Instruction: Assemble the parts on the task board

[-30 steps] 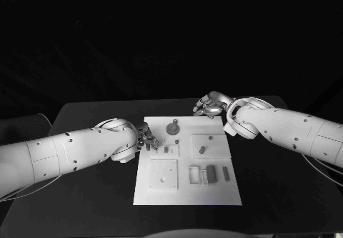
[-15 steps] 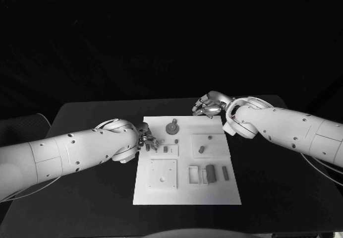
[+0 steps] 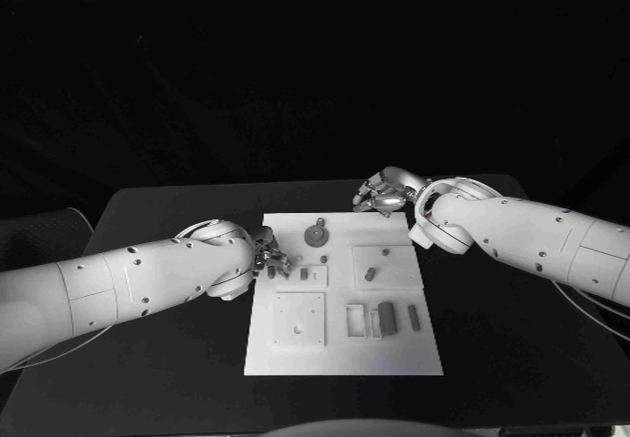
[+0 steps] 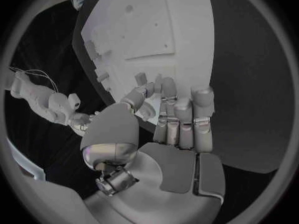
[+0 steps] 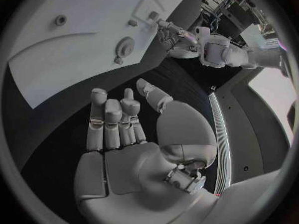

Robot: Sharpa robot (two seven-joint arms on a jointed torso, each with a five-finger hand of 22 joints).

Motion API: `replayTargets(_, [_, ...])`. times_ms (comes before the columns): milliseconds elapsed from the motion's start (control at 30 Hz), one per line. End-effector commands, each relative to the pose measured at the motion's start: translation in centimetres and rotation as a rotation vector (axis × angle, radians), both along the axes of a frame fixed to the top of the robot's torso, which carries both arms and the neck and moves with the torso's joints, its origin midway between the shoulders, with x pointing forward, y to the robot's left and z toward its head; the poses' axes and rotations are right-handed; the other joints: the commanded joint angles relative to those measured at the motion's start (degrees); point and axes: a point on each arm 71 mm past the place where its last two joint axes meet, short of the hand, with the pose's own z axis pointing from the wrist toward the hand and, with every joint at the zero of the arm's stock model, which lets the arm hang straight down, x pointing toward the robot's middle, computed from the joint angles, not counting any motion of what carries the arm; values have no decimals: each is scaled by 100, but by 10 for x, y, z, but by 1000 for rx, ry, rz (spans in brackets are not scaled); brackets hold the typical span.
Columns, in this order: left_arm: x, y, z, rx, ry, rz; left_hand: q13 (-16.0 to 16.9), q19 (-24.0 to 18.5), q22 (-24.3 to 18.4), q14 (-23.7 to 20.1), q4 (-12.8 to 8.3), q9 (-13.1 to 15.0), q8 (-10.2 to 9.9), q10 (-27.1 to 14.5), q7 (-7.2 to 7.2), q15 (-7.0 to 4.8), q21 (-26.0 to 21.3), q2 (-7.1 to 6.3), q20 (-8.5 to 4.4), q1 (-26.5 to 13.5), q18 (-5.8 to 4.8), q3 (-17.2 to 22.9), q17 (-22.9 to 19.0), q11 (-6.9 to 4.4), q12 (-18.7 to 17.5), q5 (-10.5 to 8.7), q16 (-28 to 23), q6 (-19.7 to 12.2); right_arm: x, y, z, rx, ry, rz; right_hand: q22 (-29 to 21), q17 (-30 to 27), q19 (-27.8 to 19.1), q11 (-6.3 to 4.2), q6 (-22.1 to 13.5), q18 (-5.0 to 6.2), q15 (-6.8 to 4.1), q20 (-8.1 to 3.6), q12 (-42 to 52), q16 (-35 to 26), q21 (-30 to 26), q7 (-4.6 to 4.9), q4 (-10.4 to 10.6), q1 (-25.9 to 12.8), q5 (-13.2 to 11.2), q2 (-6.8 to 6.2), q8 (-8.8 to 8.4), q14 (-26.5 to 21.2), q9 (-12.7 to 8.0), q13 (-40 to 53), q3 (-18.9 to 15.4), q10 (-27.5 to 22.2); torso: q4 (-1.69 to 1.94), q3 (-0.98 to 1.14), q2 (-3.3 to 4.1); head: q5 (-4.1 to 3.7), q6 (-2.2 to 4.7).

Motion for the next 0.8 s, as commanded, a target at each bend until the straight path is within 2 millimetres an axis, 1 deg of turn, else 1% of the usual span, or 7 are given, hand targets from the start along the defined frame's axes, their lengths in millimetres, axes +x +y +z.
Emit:
replayTargets(33, [0,-3,0,11,-2,-20,7,107,115,233,85,568,362,289,-58,-263,40,26,-134,22,393,55,11,-257,28,13,40,194,-1,2,0,0,3,17,59,-10,23,18,-8,74,-34,-2,-4,8,-35,38,3,-63,39,-1,-28,-1,6,7,25,-30,3,5,-1,1,-11])
replayTargets(300, [0,-3,0,17,-1,-25,16,110,115,240,97,573,374,290,-62,-268,47,23,-136,16,392,52,15,-261,43,12,46,196,-1,2,0,0,3,18,59,-10,23,18,-8,74,-34,-1,-4,8,-35,38,4,-66,39,-2,-29,-1,8,7,24,-30,2,2,0,7,-7])
replayTargets(600, [0,-3,0,31,7,-30,24,112,115,246,118,578,387,288,-66,-271,54,18,-137,3,390,46,19,-265,58,10,52,196,-1,2,0,0,3,18,59,-10,23,18,-8,74,-34,-1,-4,9,-35,39,5,-69,38,-3,-30,-1,9,6,23,-30,2,1,0,2,-21])
replayTargets(800, [0,-5,-1,40,7,-35,38,112,113,250,186,585,408,273,-68,-275,66,-8,-142,-49,387,21,25,-268,83,-56,55,184,-1,2,0,0,3,18,59,-10,23,18,-8,74,-34,-1,-4,9,-35,39,5,-70,38,-4,-31,-1,10,6,23,-30,0,2,0,0,-30])
